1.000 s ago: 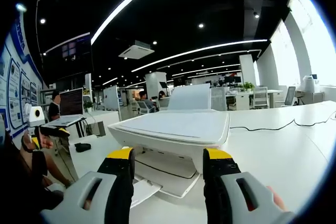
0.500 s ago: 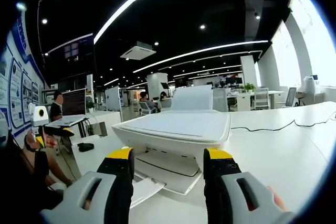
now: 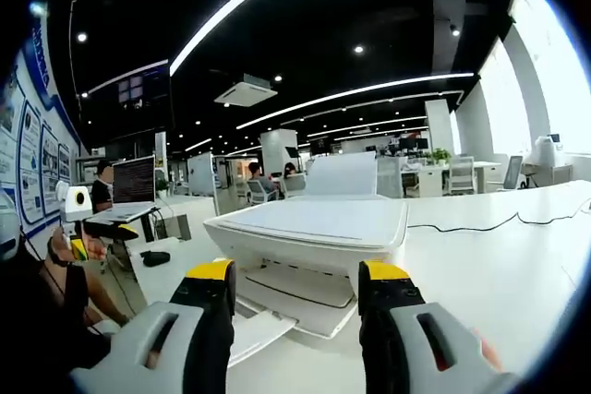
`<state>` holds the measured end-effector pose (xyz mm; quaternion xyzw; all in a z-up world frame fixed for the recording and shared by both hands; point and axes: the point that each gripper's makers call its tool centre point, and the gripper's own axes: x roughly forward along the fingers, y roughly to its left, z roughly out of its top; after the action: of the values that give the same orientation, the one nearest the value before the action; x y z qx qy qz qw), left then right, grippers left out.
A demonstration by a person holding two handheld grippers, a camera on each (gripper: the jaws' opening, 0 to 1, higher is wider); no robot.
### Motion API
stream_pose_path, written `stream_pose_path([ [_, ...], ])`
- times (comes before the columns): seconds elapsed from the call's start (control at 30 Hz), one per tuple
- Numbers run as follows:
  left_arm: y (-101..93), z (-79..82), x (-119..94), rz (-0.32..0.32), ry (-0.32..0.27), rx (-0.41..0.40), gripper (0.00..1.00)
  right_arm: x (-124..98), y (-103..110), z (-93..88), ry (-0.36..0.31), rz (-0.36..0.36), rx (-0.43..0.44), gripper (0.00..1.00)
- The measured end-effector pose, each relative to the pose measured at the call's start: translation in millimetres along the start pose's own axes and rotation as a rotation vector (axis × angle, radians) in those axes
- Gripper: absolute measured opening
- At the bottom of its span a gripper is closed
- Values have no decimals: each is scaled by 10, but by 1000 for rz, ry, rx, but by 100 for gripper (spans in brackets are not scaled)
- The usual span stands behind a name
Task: Remove the paper from the printer output slot and place it on top of the printer
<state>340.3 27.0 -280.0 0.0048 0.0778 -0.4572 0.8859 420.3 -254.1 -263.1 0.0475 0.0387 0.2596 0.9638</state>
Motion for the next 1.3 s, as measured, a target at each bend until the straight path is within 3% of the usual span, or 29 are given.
stream_pose_path([
  [1.3,75,-7,-27,17,-11,-21,86,-231,239,-120,18,24,-6,49],
])
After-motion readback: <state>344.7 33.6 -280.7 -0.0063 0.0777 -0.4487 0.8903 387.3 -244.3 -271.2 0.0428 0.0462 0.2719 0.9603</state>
